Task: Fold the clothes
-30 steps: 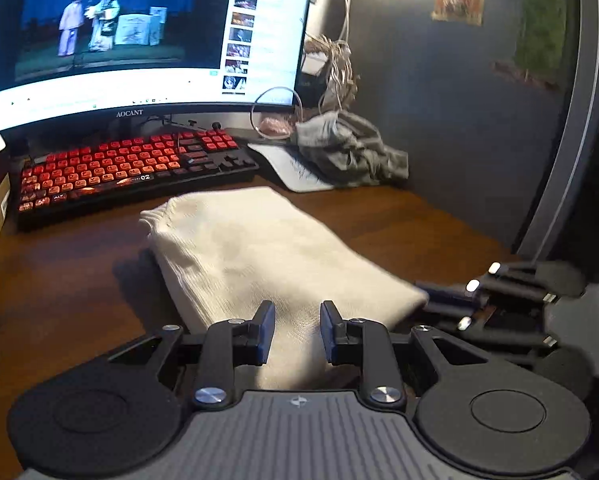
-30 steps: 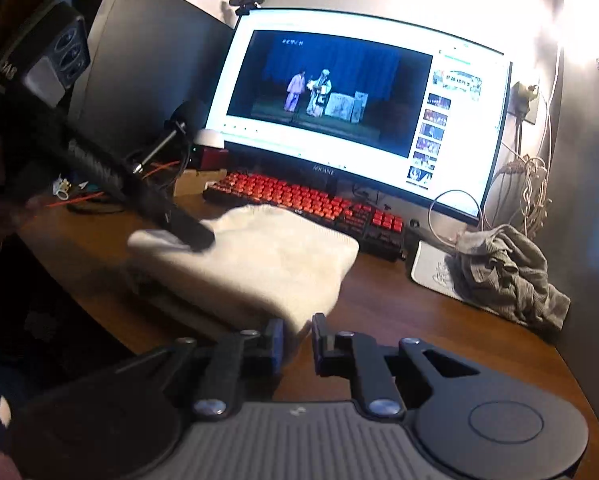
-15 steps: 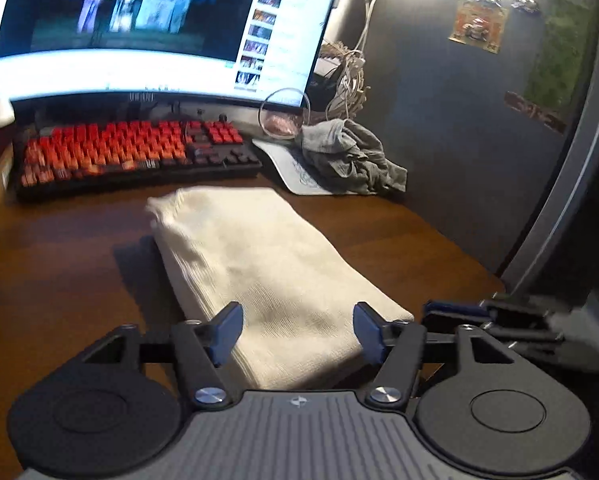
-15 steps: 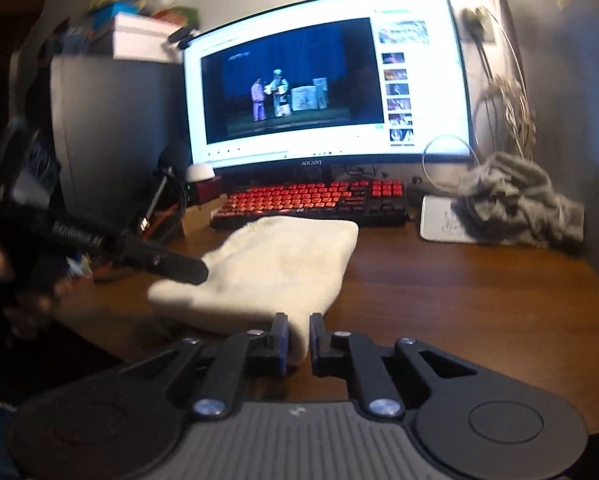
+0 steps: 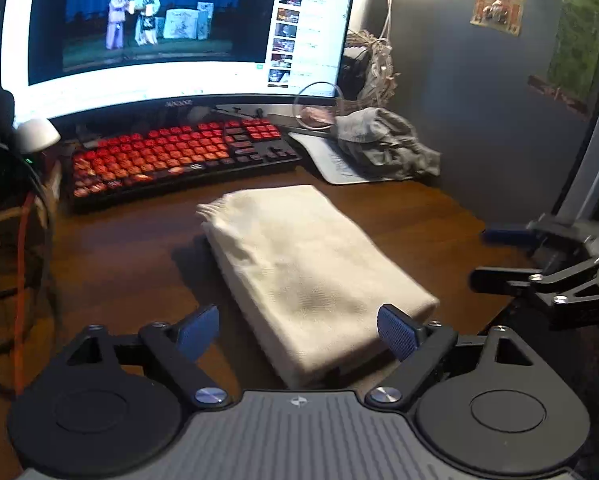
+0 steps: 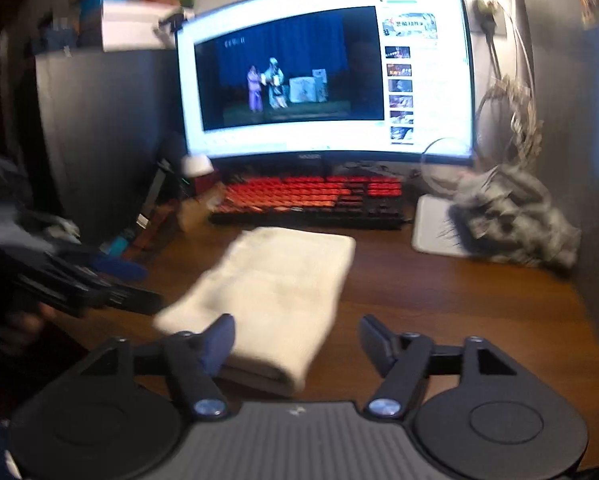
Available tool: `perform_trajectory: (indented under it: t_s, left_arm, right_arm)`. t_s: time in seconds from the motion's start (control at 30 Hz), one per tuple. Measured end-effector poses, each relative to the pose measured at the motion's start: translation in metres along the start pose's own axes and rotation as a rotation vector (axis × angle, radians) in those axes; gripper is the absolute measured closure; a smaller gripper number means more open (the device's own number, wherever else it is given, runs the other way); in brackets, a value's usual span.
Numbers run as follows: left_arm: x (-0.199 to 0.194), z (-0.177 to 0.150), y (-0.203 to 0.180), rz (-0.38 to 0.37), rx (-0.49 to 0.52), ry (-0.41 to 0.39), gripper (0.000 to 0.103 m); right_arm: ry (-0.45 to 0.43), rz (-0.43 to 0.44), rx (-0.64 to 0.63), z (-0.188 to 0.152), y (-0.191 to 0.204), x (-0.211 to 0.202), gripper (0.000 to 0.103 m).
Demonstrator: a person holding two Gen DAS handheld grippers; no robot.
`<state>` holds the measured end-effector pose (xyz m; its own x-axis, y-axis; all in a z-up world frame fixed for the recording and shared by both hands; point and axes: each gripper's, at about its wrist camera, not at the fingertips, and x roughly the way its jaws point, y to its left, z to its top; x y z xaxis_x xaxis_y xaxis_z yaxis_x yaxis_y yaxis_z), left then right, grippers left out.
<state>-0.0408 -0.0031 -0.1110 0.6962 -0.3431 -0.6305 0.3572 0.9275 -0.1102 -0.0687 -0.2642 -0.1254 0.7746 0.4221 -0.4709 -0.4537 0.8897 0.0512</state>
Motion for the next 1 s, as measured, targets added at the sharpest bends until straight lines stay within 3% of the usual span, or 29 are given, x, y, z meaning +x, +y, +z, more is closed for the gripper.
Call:
perform_trajectory:
  t_s: [0.03,0.2,0.3,0.4,0.53,0.63,0.73,0.83,0.93,1.0]
  left_arm:
    - [0.001,0.001,0.000,0.021,0.007,0.014,0.017]
    - [0.001,0.008,0.018,0.006,-0.005,0.071,0.016]
    - [-0.002,0.012,0.026,0.047,-0.003,0.064,0.016]
    - [-0.006,0.014,0.025,0.112,0.039,0.061,0.010]
    - [-0.010,0.014,0.029,0.095,0.061,0.030,0.009]
    - [-0.006,0.019,0.030,0.103,0.087,0.021,0.010]
    - [-0.002,0.018,0.032,0.084,0.031,-0.027,0.010]
    - [0.004,0.020,0.032,0.047,-0.040,-0.062,0.020]
    - [0.014,0.017,0.024,0.028,-0.027,-0.088,0.027]
    - [0.024,0.016,0.023,-0.001,-0.018,-0.056,0.043]
  right_arm:
    - [0.001,0.002,-0.023,0.003,0.001,0.000,0.021]
    - [0.049,0.077,-0.034,0.024,0.001,0.005,0.015]
    - [0.090,0.044,-0.022,0.033,0.002,0.012,0.010]
    - [0.121,0.003,-0.018,0.039,0.005,0.021,0.008]
    - [0.157,-0.018,-0.083,0.047,0.009,0.037,0.008]
    - [0.175,0.037,-0.161,0.051,0.006,0.048,0.009]
    - [0.151,0.078,-0.054,0.047,-0.008,0.058,0.009]
    - [0.176,0.177,0.049,0.046,-0.017,0.072,0.013]
    - [0.151,0.224,0.065,0.046,-0.022,0.083,0.023]
    - [0.155,0.264,0.074,0.048,-0.026,0.093,0.027]
